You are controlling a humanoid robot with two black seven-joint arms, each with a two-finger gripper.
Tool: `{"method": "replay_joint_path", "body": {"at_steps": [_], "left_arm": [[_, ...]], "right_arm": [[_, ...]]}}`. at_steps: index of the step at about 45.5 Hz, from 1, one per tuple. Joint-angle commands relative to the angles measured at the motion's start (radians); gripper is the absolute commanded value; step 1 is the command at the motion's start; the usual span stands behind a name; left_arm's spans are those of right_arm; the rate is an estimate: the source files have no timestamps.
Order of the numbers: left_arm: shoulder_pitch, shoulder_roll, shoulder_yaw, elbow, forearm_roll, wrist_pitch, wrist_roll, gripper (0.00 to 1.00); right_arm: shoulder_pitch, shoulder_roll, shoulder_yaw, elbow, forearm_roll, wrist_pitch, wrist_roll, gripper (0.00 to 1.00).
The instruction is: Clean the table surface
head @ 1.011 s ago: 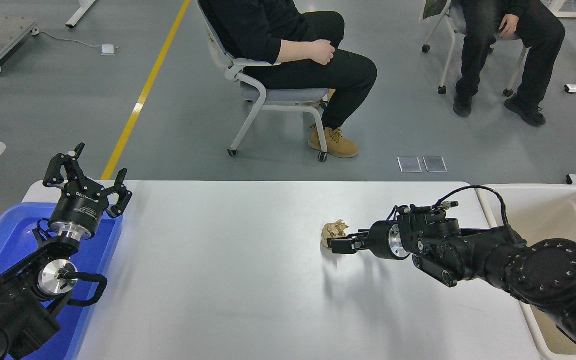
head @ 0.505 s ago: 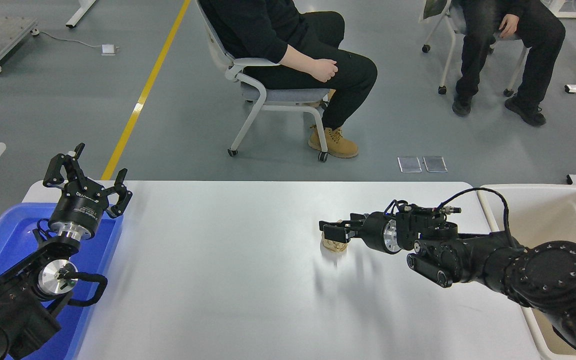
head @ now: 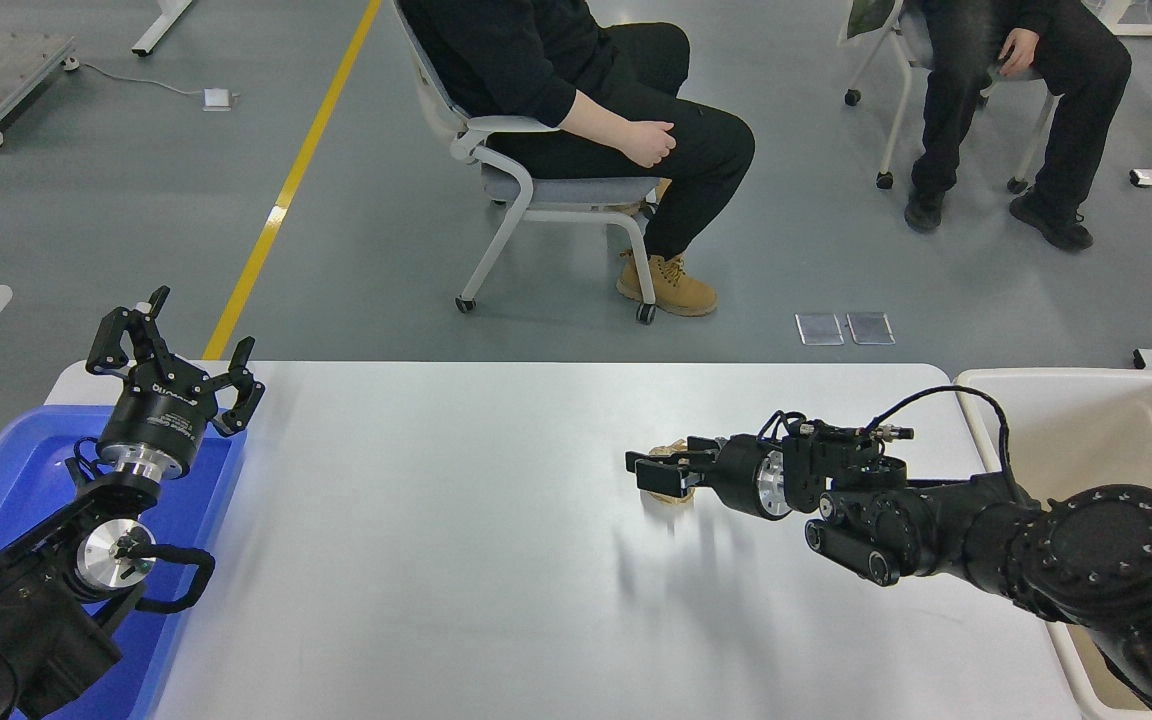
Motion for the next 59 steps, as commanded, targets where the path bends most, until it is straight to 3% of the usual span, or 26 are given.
{"method": "replay_joint_path", "body": {"at_steps": [1, 16, 26, 38, 59], "left_arm": [[0.0, 0.001, 0.0, 0.0, 0.0, 0.0, 0.0, 1.0], [0.0, -0.001, 0.0, 0.0, 0.0, 0.0, 0.0, 1.0], [0.0, -0.001, 0.0, 0.0, 0.0, 0.0, 0.0, 1.0], [0.0, -0.001, 0.0, 0.0, 0.0, 0.0, 0.0, 1.0], [0.0, 0.001, 0.0, 0.0, 0.0, 0.0, 0.0, 1.0]], "right_arm": [[-0.022, 0.0, 0.035, -0.088, 0.013, -0.007, -0.002, 0.99], [0.027, 0.0, 0.09, -0.167, 0.155, -0.002, 0.0, 0.99], [0.152, 0.0, 0.065, -0.046, 0.171, 0.03, 0.0, 0.99], [0.31, -0.121, 0.116, 0.026, 0.214, 0.056, -0.002, 0.99], [0.359, 0.0, -0.048, 0.041, 0.134, 0.117, 0.0, 0.99]]}}
